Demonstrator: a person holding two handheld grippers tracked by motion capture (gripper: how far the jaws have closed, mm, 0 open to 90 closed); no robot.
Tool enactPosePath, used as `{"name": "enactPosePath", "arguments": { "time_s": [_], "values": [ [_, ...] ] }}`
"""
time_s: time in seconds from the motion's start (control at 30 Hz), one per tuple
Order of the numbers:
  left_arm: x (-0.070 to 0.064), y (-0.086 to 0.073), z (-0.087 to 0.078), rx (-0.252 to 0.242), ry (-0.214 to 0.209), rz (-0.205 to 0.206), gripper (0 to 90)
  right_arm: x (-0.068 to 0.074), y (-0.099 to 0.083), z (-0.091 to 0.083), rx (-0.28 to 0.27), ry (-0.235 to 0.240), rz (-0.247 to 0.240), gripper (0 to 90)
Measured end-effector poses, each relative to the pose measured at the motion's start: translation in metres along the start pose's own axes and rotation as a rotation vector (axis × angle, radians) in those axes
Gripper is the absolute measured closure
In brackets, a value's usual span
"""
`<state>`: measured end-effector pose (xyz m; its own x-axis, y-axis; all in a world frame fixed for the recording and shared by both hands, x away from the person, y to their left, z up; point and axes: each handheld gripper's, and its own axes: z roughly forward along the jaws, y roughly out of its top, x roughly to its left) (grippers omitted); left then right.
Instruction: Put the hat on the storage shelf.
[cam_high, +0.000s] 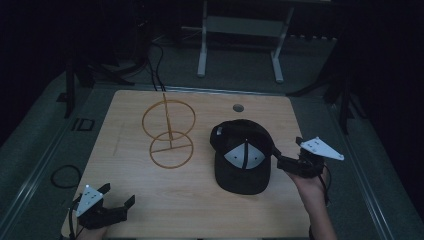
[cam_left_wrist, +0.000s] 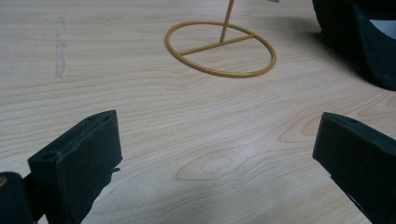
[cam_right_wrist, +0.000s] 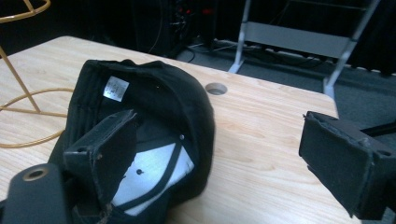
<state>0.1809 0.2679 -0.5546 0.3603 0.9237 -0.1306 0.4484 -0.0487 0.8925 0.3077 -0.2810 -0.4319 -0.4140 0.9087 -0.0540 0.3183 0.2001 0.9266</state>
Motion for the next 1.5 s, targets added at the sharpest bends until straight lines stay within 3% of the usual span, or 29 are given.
{"name": "enactPosePath", "arguments": {
  "time_s": [0.37,0.53,0.7,0.73,0.9,0.97,1.0,1.07,1.1,1.2,1.5],
  "values": [
    [-0.003,-0.001,0.003,0.018,-0.019,0.020,3.1,0.002,0.013,0.040,0.098,0.014,-0.059,17.2],
    [-0.004,-0.001,0.004,0.022,-0.027,0.027,3.1,0.009,0.015,0.063,0.168,0.040,-0.097,22.9],
    [-0.003,-0.001,0.004,0.020,-0.023,0.023,3.8,0.014,0.013,0.078,0.196,0.035,-0.121,30.3],
    [-0.003,-0.001,0.005,0.023,-0.030,0.021,4.6,0.016,0.011,0.086,0.218,0.021,-0.128,36.6],
    [-0.003,-0.002,0.005,0.031,-0.038,0.030,5.8,0.021,0.006,0.100,0.275,-0.029,-0.149,46.5],
    [-0.003,-0.001,0.005,0.024,-0.042,0.029,5.8,0.025,0.003,0.105,0.301,-0.070,-0.175,53.1],
    [-0.003,-0.001,0.005,0.023,-0.038,0.028,5.8,0.026,0.002,0.107,0.306,-0.085,-0.178,55.2],
    [-0.003,-0.002,0.006,0.028,-0.042,0.025,5.8,0.027,0.001,0.108,0.309,-0.133,-0.173,70.2],
    [-0.003,-0.002,0.006,0.031,-0.040,0.023,5.8,0.027,0.001,0.108,0.309,-0.133,-0.173,70.2],
    [-0.003,-0.002,0.007,0.037,-0.045,0.025,5.8,0.028,0.002,0.108,0.306,-0.162,-0.173,85.5],
    [-0.004,-0.002,0.008,0.048,-0.050,0.032,6.6,0.034,0.006,0.105,0.269,-0.105,-0.105,88.8]
  ]
}}
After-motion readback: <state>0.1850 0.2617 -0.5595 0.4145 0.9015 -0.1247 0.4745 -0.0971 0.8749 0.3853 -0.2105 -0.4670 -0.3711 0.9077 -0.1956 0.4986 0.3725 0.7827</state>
